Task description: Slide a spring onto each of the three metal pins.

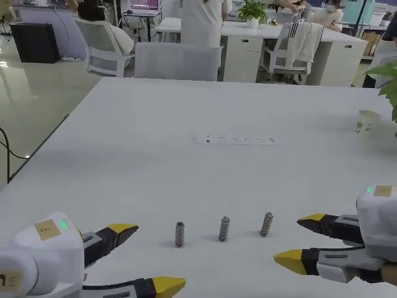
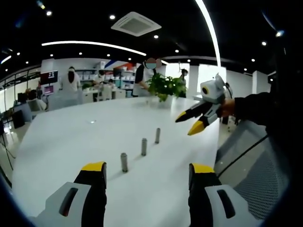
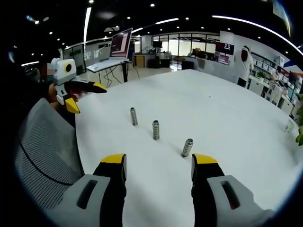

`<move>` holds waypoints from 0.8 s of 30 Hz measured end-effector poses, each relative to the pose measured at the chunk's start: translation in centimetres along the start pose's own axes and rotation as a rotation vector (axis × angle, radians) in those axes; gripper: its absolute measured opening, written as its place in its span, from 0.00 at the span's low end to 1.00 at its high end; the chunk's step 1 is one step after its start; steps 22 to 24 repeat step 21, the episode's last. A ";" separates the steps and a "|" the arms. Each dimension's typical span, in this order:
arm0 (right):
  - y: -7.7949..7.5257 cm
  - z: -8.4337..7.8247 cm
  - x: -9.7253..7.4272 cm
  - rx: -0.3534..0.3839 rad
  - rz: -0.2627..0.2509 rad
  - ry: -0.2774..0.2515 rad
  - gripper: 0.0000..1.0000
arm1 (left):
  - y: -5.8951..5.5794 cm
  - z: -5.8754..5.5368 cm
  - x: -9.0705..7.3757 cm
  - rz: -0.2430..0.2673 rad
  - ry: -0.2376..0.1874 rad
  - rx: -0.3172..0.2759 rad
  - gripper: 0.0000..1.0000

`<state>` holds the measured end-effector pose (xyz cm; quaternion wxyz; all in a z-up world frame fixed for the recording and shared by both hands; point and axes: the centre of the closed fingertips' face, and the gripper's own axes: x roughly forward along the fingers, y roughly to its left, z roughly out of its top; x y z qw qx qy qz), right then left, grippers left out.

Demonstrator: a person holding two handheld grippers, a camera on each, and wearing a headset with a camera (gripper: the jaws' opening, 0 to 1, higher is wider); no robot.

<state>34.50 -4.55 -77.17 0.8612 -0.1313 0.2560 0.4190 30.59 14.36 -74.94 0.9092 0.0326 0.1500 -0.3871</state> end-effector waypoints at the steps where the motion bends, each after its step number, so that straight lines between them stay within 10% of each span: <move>1: 0.1 0.1 0.0 0.001 0.005 -0.004 0.54 | 0.2 0.0 0.0 0.007 0.001 -0.004 0.66; 24: 0.5 0.5 -0.4 -0.005 0.063 0.004 0.54 | 0.7 0.0 -1.0 0.090 0.014 -0.053 0.66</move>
